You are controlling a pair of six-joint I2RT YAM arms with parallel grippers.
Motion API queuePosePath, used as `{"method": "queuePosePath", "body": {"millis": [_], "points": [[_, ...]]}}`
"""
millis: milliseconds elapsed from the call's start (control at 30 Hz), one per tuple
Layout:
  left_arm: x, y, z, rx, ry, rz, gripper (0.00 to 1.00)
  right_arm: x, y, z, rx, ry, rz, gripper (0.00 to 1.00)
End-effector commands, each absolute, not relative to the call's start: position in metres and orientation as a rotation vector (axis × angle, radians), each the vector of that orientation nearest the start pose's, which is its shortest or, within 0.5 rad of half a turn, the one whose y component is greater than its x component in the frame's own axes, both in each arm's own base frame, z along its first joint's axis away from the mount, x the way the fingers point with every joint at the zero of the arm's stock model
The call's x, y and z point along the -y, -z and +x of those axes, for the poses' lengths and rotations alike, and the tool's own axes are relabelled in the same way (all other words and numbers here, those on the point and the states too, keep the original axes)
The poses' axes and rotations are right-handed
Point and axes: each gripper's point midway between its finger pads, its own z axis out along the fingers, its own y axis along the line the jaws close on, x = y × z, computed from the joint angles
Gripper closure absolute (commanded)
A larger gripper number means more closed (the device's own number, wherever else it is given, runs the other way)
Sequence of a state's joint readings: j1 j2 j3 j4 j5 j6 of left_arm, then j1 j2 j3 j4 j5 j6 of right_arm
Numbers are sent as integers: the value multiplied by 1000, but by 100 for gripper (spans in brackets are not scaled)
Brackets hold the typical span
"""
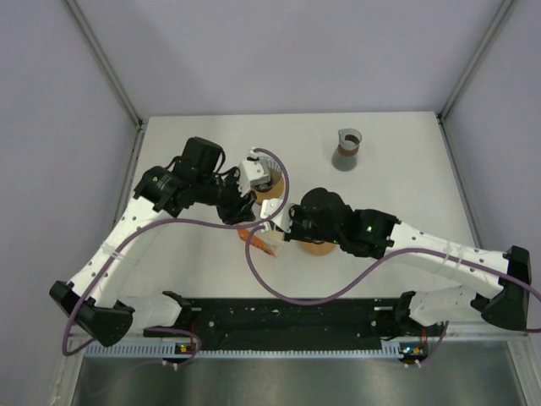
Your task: Place the coffee filter in the dripper
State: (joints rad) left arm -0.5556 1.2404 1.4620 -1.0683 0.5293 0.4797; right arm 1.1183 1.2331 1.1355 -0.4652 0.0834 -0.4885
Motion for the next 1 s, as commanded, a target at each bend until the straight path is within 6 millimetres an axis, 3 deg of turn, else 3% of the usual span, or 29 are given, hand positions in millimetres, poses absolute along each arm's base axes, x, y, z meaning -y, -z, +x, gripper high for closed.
{"method": "queuePosePath", "body": {"millis": [0, 233, 433, 533, 567, 667, 767, 867, 967], "points": [[217, -270, 208, -1905, 681, 1408, 55, -329, -265, 197, -1467, -297, -1446, 100], [226, -261, 196, -1910, 788, 1433, 56, -329, -269, 199, -1459, -284, -1432, 100], [228, -257, 200, -1933, 780, 1411, 100, -327, -277, 206, -1442, -256, -1383, 100], [227, -264, 208, -1922, 736, 1359, 100, -322, -280, 213, -1448, -230, -1318, 100], [226, -268, 213, -1923, 709, 1317, 100, -320, -286, 217, -1448, -224, -1265, 91], [216, -293, 242, -1898, 548, 1127, 100, -312, -309, 226, -1471, -241, -1085, 44], [201, -331, 265, -1850, 408, 948, 100, -307, -348, 232, -1479, -368, -858, 18], [189, -366, 279, -1812, 338, 810, 100, -299, -391, 238, -1482, -507, -624, 9], [180, -394, 287, -1774, 297, 684, 100, -305, -416, 241, -1493, -639, -464, 6]]}}
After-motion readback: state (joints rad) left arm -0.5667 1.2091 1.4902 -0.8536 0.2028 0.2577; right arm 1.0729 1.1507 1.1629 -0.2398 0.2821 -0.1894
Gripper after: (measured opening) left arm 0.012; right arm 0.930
